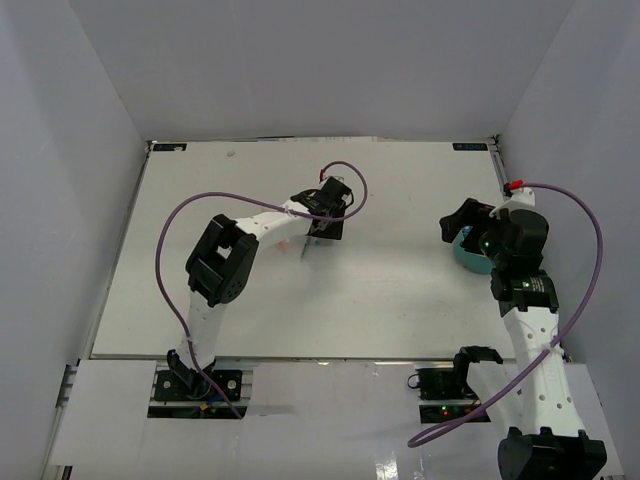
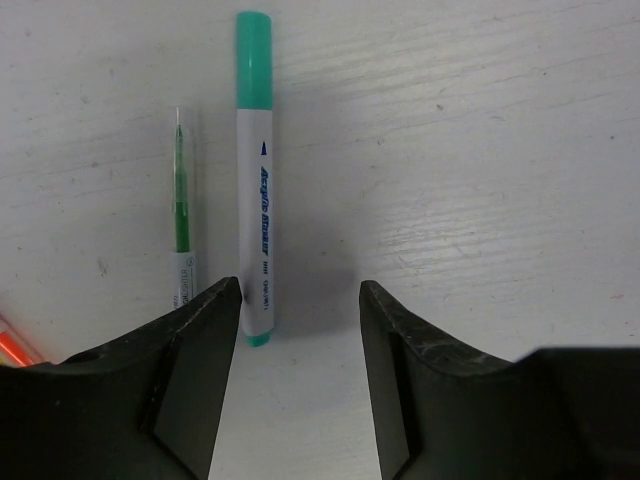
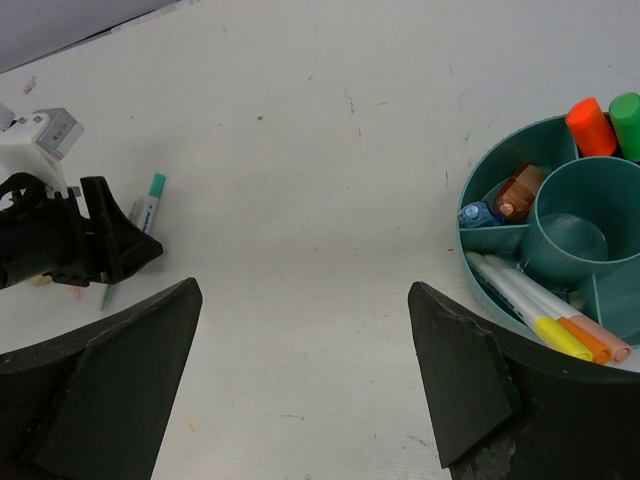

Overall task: Sort the stationery into containers
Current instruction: Pick up the pen from the center of the board.

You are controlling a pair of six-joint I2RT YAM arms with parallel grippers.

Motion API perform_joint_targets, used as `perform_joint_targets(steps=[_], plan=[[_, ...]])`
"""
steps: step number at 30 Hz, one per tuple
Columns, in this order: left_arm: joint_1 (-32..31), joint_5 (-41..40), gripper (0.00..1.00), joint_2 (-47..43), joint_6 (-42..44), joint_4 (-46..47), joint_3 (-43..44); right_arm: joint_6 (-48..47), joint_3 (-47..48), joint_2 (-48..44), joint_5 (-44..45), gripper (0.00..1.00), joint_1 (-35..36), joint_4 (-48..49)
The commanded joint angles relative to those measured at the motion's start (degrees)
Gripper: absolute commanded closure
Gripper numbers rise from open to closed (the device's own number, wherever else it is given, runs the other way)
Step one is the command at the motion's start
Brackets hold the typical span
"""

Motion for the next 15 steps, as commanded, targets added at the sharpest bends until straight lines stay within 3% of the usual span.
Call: perform_joint_targets(steps=[1, 15], plan=[[0.08, -2.18, 0.39, -0.45, 0.41, -1.42, 2.25, -1.17, -0.48, -0.86, -1.08, 0.10, 0.59, 1.34], [0.34, -1.04, 0.45, 2.01, 0.67, -3.00, 3.74, -1.61, -1.45, -1.21, -1.26, 0.10, 1.30, 2.31]])
